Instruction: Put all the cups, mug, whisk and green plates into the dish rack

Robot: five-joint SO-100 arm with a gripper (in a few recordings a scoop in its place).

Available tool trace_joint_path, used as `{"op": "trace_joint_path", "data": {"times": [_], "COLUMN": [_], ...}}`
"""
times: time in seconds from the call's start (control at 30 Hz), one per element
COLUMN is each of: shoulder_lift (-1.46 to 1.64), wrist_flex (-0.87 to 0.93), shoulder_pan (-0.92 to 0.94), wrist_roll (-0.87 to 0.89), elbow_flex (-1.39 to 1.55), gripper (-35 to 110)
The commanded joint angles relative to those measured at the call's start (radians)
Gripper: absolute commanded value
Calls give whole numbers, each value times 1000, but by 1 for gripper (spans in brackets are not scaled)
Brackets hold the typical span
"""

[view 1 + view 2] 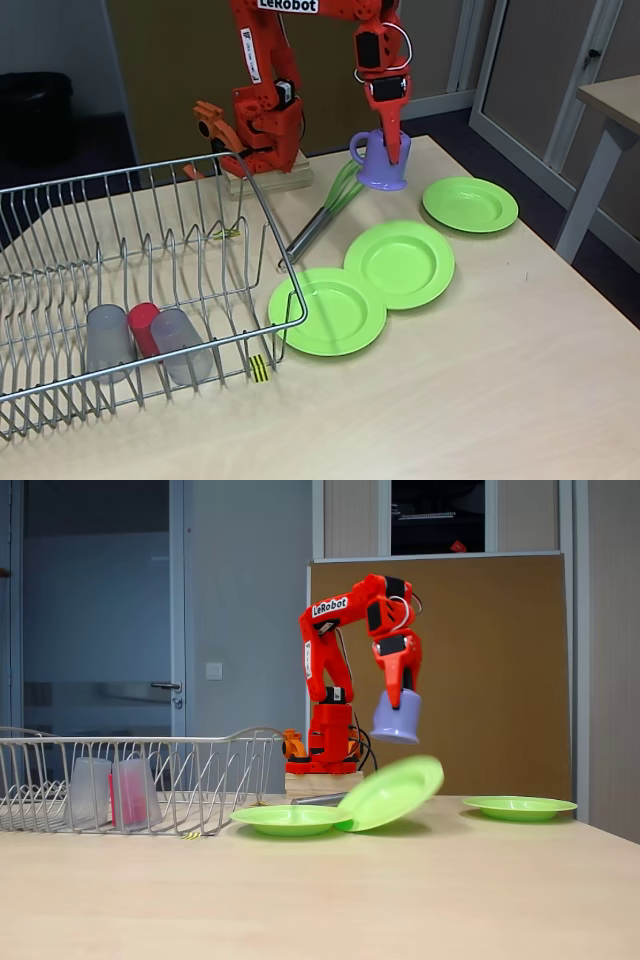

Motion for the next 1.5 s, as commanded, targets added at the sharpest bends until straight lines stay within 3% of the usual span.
{"op": "trace_joint_path", "data": {"times": [0.0, 0.23, 0.33, 0.67, 0.87, 1.13, 1.47], "shoulder_lift": [55, 72, 81, -31, -233, -508, -701], "wrist_flex": [46, 14, 72, 175, 164, 20, -75], "shoulder_pan": [25, 18, 80, 703, 979, 1078, 1054], "wrist_roll": [-44, -34, -118, -943, -1220, -1355, -1376], "elbow_flex": [-34, 14, -40, -391, -565, -574, -566], "gripper": [8, 9, 9, 5, 6, 6, 9]}}
